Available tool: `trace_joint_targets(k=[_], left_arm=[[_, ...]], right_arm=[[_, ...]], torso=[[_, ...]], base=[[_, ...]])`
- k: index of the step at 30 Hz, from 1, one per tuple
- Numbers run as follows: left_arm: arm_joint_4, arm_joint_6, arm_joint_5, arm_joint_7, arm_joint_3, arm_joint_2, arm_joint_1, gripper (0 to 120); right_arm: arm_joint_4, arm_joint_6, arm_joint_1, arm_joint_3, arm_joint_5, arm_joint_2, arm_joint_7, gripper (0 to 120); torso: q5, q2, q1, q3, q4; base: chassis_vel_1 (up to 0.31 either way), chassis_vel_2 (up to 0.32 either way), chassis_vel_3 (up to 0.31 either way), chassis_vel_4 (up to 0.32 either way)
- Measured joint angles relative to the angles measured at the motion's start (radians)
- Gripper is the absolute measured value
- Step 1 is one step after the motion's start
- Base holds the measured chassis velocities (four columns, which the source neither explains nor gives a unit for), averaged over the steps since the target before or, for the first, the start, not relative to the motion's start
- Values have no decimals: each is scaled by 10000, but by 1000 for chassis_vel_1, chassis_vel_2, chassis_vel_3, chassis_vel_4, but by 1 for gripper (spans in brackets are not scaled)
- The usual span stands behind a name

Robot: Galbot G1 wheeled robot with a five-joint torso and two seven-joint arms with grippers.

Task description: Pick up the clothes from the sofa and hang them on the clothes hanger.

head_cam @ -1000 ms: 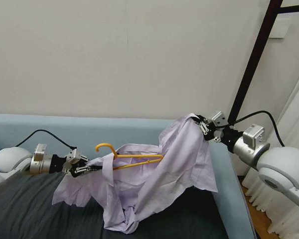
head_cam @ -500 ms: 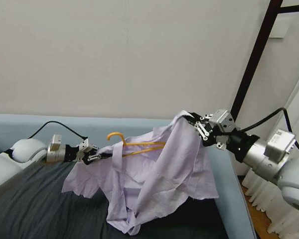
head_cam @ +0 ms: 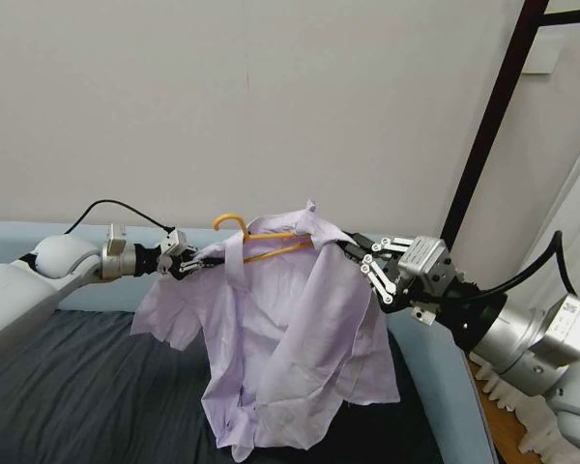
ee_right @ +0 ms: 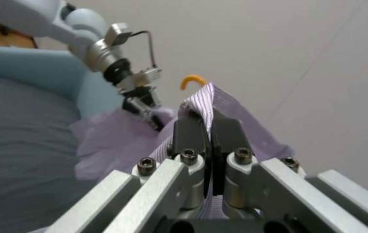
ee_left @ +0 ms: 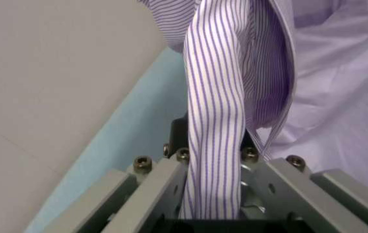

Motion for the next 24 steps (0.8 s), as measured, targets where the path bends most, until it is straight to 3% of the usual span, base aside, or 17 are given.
trace_joint_targets(k=[7,16,24], left_arm=[[539,85,-273,-515,708,-526,-1247,1],[951,93,-498,-787,1497,-788,-2465,1],[1611,108,-1101,-1022,2944,-1485,-4512,1]], right_arm=[[946,486,-540,549,188,-540,1,0],[1650,960,-805,606,-61,-541,93,0],[1675,1447,-1835,-30,-1607,-197,-279,0]], torso=[[3,-1,0,0,-5],[1,0,0,0,-1],[1,-1,1,0,-3]], base=[[0,0,0,0],[0,0,0,0],[0,0,0,0]])
